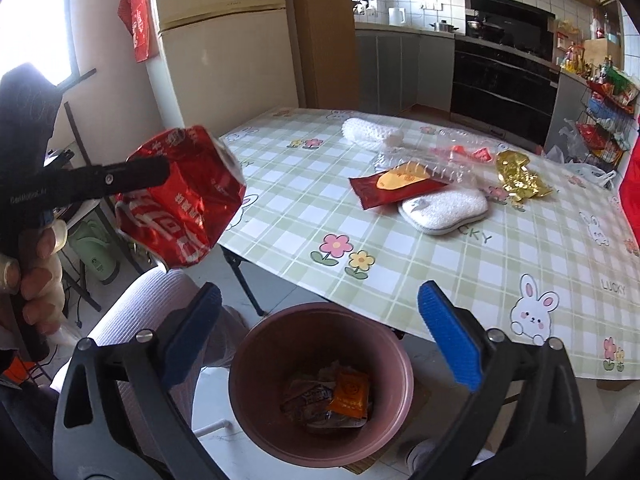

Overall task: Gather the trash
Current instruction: 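Open the right gripper to drop the orange packet into the pink bin, then open the left gripper to drop the red can into the pink bin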

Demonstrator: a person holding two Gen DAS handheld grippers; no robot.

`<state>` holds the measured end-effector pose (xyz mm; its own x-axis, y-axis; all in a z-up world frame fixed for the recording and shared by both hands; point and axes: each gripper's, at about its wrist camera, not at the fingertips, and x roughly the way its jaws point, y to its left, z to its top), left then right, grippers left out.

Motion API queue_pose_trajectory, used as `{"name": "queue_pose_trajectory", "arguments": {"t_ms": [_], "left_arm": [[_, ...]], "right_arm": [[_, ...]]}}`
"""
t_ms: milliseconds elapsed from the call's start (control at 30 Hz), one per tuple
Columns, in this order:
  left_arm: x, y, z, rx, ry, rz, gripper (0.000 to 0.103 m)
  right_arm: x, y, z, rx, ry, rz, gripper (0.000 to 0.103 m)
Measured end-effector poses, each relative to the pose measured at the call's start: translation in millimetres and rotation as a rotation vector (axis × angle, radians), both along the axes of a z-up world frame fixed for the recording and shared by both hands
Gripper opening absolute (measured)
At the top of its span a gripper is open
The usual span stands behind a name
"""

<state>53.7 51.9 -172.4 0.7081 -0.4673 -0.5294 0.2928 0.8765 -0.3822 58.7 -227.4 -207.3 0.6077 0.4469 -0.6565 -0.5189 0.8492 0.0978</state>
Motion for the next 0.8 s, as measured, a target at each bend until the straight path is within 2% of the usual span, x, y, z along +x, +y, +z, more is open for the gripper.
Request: {"name": "queue_pose_trajectory", "arguments": {"t_ms": [100,267,600,800], "left_arm": [[0,-10,-2,0.011,0.009,-0.020,0.021],[2,-29,-10,0.036,0.037,-0.058,0.021],[13,-75,-34,0.093,0.120,-0.148,0.022],[17,-89,-48,0.114,0.169,-0.171,0.022]], "right_arm": [[1,-11,9,0.029,-0.010,-0.023,0.097],[1,-31,21,0.023,-0.066,-0.087,0.097],[10,-76,21,0.037,-0.061,-0.203,0.097],[16,-93,17,0.063,-0.047,-0.244,0.097]]}}
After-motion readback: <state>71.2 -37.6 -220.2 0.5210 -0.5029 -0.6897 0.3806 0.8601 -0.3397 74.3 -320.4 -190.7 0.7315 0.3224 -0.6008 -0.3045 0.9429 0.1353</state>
